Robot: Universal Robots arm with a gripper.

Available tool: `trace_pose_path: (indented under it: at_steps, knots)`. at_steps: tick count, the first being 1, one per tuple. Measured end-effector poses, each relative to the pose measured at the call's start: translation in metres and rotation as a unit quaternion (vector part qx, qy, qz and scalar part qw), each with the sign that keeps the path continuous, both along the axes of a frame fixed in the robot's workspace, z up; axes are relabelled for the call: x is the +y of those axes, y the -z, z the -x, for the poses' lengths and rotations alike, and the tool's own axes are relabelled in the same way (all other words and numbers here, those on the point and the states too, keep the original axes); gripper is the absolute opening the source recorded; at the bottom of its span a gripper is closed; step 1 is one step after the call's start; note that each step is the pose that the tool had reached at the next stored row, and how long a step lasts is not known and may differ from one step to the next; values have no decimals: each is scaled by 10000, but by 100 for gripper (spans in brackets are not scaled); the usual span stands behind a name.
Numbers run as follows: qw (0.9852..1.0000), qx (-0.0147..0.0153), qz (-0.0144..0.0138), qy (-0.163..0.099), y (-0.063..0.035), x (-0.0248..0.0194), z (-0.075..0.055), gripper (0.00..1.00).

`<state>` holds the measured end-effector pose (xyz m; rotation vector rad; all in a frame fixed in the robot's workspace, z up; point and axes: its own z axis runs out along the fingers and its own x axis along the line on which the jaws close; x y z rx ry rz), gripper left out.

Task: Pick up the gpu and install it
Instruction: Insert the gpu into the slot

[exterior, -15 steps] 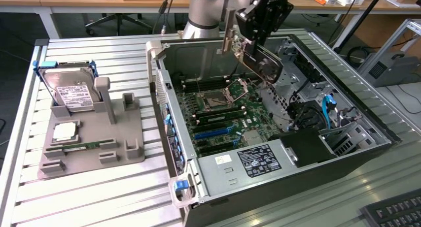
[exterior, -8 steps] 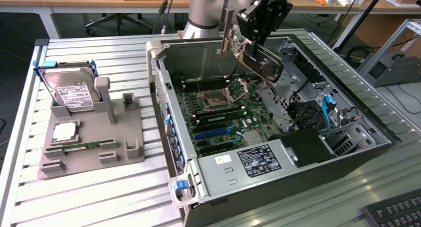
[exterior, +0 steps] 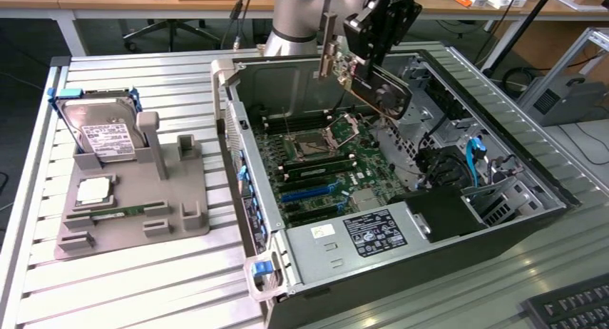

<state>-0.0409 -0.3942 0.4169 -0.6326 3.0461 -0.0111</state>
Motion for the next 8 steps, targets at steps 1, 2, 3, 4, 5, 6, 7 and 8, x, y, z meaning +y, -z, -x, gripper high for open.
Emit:
trace_pose_path:
  at_steps: [1,2,3,4,5,6,7,8]
  knots:
    - [10000,0,1,-51,0,0,0,27]
    - [10000,0,2,-84,0,0,0,27]
    - [9999,0,3,-103,0,0,0,27]
    - [9999,0,3,-125,0,0,0,27]
    - [9999,0,2,-149,0,0,0,27]
    - [9998,0,2,-183,0,-1,0,27]
    - [9998,0,3,-204,0,-1,0,27]
    - [9997,0,2,-229,0,-1,0,27]
